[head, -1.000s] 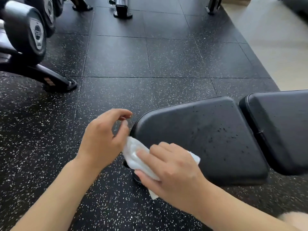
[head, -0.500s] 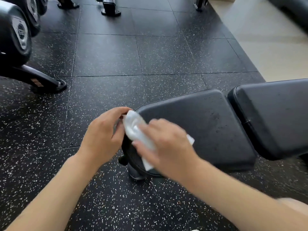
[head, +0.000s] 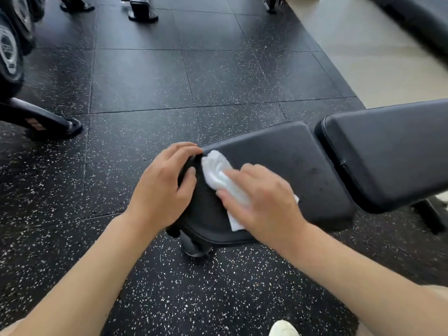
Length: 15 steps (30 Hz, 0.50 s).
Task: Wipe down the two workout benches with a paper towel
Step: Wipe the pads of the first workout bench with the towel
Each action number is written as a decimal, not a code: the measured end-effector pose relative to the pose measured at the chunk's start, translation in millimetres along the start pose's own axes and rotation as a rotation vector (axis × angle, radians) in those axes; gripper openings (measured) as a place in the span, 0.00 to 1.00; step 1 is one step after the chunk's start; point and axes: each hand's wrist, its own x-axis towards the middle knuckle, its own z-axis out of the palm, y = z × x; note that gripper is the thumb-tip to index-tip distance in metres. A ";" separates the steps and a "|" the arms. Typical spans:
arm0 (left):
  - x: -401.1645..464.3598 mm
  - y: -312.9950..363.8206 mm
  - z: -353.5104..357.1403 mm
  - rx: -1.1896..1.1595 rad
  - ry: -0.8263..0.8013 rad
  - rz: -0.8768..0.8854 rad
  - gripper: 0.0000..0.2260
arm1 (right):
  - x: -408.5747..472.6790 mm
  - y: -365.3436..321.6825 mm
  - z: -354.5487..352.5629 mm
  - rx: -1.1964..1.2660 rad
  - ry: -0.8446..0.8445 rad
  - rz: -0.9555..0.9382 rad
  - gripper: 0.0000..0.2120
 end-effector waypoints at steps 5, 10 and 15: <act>11.0 17.5 12.1 -0.024 -0.014 0.089 0.16 | -37.0 -8.5 -5.2 0.027 -0.035 -0.152 0.15; 17.0 43.5 31.8 0.194 -0.168 0.251 0.15 | -45.2 56.4 -37.2 -0.047 0.051 0.055 0.13; 19.9 61.5 49.8 0.291 -0.271 0.304 0.19 | -51.4 99.9 -61.9 -0.084 0.135 0.363 0.13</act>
